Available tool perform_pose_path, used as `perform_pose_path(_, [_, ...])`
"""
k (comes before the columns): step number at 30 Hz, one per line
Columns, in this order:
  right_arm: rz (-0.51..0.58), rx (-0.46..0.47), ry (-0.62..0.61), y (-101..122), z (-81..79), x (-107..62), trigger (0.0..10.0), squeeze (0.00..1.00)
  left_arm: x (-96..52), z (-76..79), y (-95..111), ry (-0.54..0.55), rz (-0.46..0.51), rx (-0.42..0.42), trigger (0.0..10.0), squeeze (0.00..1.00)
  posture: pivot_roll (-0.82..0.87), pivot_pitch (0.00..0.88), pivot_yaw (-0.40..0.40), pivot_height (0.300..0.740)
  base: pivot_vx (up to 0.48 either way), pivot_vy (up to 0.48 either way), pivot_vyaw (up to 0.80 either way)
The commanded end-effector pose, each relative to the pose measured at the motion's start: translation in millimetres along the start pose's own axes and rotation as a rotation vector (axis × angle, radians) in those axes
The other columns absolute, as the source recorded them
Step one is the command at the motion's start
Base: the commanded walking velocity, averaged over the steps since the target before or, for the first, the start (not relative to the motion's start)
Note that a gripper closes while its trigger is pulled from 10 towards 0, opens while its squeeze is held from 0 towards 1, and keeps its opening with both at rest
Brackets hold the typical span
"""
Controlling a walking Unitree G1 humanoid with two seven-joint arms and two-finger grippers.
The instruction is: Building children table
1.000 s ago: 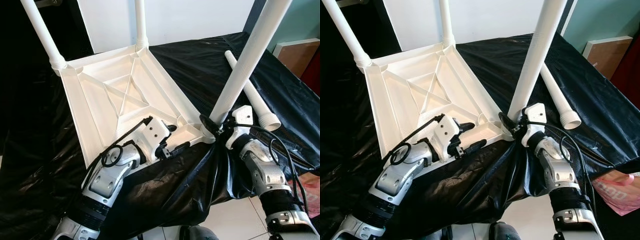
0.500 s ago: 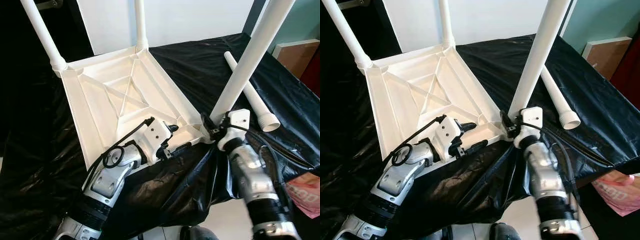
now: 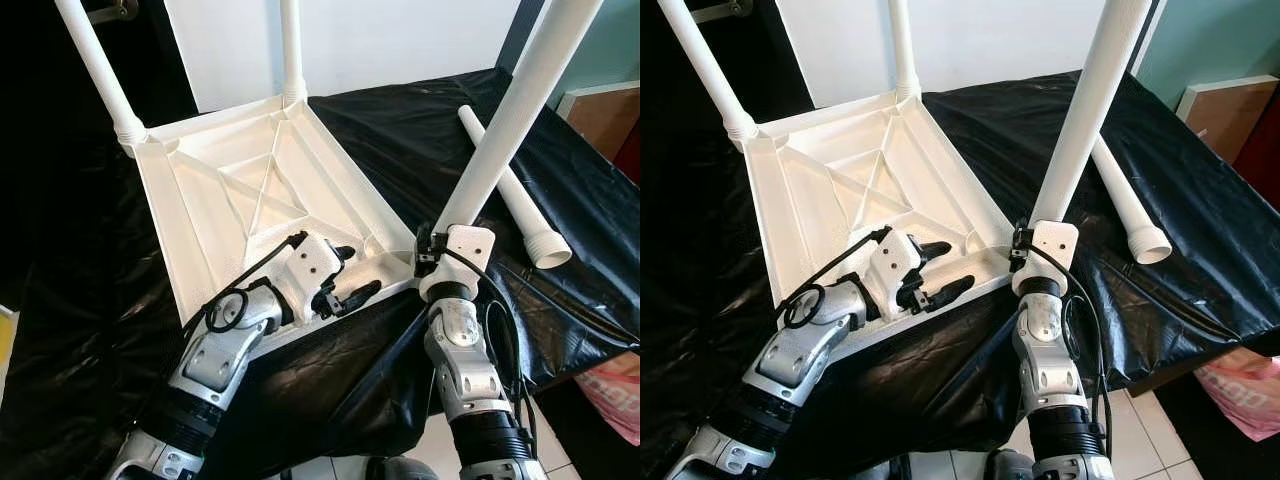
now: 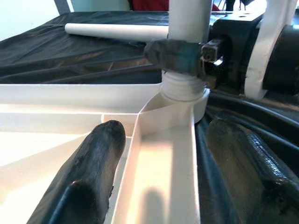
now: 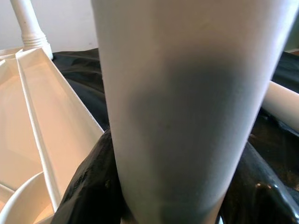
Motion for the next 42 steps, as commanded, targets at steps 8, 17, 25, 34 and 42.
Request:
perform_pose_path(8, [-0.09, -0.028, -0.046, -21, 9.9, -10.7, 10.0, 0.0, -1.1, -3.7, 2, 0.002, 0.01, 0.018, 10.0, 0.0, -0.04, 0.104, 0.018, 0.74, 0.0, 0.0, 0.0])
perform_pose_path(17, [0.017, 0.008, 0.051, -3, 12.0, -7.4, 10.0, 1.0, -4.9, -2.3, 0, 0.031, 0.016, 0.001, 10.0, 0.0, -0.01, 0.104, -0.015, 0.74, 0.0, 0.0, 0.0])
perform_pose_path(25, [0.053, 0.011, 0.149, 3, 17.9, -7.5, 10.0, 1.0, -6.7, 1.9, -1, 0.036, 0.021, -0.006, 10.0, 0.0, -0.01, 0.102, -0.026, 0.74, 0.0, 0.0, 0.0])
perform_pose_path(34, [0.068, -0.007, 0.387, 4, 21.5, 1.7, 10.0, 0.0, -8.7, -3.2, 1, 0.05, 0.02, 0.0, 10.0, 0.0, 0.01, 0.095, -0.019, 0.74, 0.0, 0.0, 0.0])
perform_pose_path(42, [0.094, -0.094, 0.695, 8, 8.5, 9.2, 10.0, 0.0, -9.0, -3.9, 2, 0.038, 0.016, 0.007, 10.0, 0.0, 0.01, 0.089, -0.004, 0.74, 0.0, 0.0, 0.0])
Point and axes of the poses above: a point about 5 cm out from each wrist's last joint towards the gripper, its own x axis pointing out of the wrist towards the gripper, its own y axis along the axis of the wrist's last joint, z = x × y, the point moved 2 cm from there along x, pointing out of the wrist towards the gripper, and after that the axes turned 6 degrees about -x, right-handed, at the moved point
